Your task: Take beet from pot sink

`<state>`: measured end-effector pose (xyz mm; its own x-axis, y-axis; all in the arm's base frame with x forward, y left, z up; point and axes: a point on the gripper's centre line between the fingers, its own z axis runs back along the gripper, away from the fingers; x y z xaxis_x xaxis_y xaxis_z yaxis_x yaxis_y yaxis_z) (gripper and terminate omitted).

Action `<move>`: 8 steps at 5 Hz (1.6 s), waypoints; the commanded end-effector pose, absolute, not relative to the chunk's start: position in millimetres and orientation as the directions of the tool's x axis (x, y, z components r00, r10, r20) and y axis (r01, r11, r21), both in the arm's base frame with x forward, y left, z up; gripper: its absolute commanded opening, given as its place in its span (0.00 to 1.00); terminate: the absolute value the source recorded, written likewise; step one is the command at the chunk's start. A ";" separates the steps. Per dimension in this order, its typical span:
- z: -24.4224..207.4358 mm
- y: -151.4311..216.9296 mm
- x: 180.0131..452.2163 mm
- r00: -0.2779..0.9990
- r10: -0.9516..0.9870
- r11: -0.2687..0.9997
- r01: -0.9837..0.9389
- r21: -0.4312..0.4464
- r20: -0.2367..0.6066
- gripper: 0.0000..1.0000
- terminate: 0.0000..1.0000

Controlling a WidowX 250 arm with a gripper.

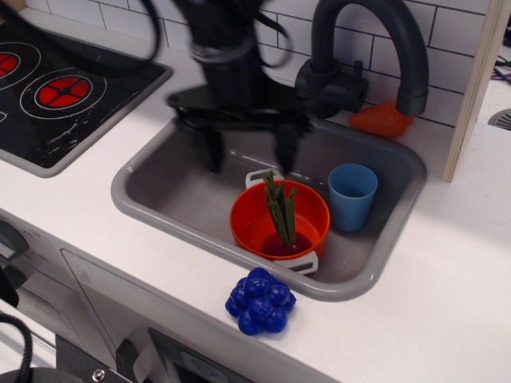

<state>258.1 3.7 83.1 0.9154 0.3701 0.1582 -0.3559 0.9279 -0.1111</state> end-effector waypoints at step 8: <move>104.0 -0.5 278.6 0.877 0.448 0.892 -0.426 -0.150 0.176 0.00 0.00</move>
